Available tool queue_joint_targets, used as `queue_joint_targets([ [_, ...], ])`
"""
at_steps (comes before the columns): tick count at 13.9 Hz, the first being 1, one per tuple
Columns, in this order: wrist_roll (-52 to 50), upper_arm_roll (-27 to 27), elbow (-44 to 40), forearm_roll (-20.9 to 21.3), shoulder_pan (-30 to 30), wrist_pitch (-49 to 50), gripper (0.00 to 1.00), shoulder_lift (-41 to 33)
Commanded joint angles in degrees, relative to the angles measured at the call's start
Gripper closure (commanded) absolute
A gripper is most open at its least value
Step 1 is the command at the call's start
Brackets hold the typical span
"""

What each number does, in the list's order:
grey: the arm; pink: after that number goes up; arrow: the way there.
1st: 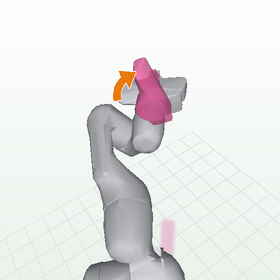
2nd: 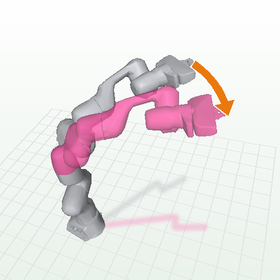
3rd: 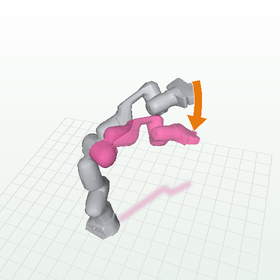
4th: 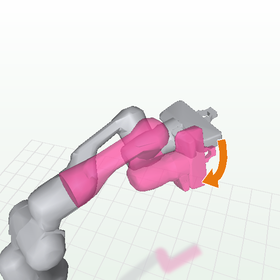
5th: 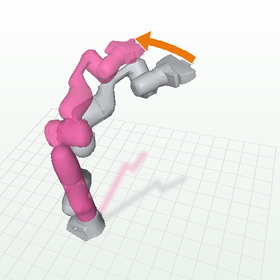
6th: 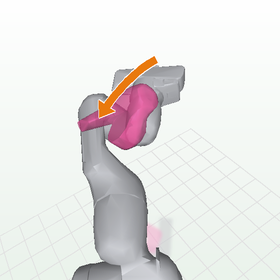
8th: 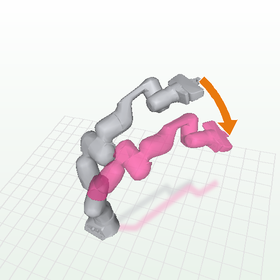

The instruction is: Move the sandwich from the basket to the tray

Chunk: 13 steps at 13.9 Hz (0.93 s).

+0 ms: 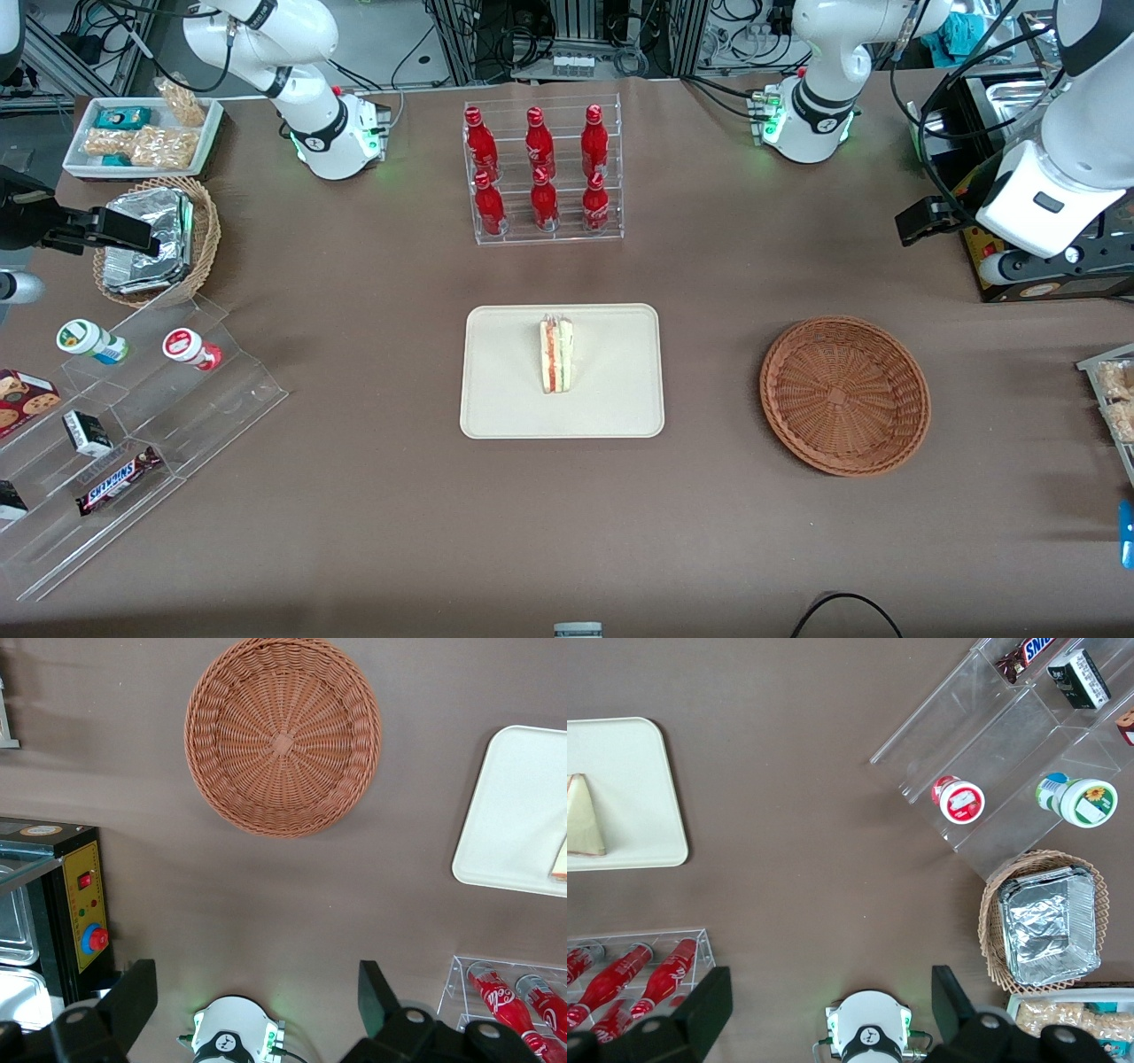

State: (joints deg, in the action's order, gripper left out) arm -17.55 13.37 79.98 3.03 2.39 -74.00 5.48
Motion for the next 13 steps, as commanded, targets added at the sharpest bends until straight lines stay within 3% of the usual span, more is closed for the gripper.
queue_joint_targets([
  [1,0.2,-0.3,-0.2,0.1,-0.4,1.0,0.0,-1.1],
  [7,0.4,-0.1,0.1,0.1,0.2,0.9,0.0,-1.6],
  [9,0.7,5.7,0.7,0.1,6.8,0.4,0.0,-1.5],
  [13,0.4,5.2,0.7,0.9,4.8,0.4,0.0,-1.5],
])
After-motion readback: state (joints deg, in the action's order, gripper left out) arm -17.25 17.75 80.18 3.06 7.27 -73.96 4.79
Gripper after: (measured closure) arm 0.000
